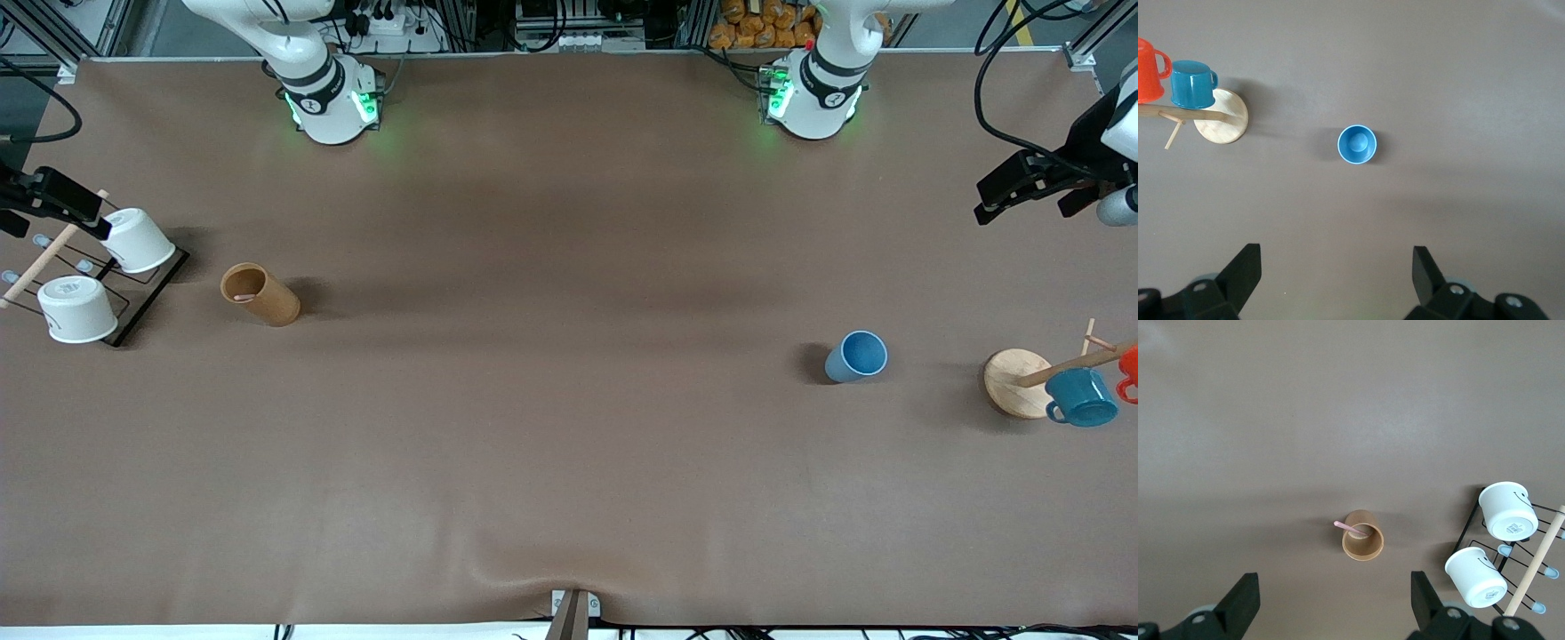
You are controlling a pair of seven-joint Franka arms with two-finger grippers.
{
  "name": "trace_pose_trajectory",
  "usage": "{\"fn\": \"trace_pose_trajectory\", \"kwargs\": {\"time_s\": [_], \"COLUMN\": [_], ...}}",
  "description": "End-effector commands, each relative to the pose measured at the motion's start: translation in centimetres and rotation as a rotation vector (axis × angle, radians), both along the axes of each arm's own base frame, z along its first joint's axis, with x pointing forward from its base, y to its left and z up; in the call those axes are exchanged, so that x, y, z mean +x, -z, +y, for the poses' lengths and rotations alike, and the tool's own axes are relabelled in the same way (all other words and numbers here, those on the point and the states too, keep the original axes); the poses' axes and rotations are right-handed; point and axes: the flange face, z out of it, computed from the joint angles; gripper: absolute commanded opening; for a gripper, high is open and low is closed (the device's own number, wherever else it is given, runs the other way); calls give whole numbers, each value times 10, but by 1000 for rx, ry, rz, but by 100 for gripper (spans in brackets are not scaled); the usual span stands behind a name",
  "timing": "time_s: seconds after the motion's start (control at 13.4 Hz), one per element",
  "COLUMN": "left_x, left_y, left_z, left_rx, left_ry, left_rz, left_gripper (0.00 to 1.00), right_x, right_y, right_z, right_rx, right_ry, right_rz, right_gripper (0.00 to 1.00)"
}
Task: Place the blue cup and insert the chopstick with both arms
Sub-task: 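Approach the blue cup and pink chopstick with the left and right grippers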
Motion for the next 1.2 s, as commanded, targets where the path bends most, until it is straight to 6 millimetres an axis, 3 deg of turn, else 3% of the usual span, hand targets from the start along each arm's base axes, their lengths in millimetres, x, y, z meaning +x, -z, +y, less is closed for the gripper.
{"fn": "trace_pose_trajectory", "kwargs": {"time_s": [0.0,0.3,0.45,0.52,0.75,0.9,1.12], "left_x": [-10,-5,7,19,42,45,48], "left_y": [-5,1,27,45,120,171,238], "left_z": [2,2,-1,2,6,17,15], "left_rx": [7,18,16,18,20,16,13], "left_ry": [15,19,20,16,7,1,9], "left_rz": [7,17,65,86,62,1,0], "left_gripper": [100,100,100,100,100,100,100], "right_x": [1,5,7,8,29,32,47], "right_y": [-3,3,9,10,50,55,70], "right_z": [-4,-5,-4,-4,4,3,15], "right_rx": [11,10,14,17,0,5,-2], "right_ry": [15,12,15,13,-11,-14,-35], "right_rz": [-7,5,16,15,85,93,73], "right_gripper": [100,100,100,100,100,100,100]}}
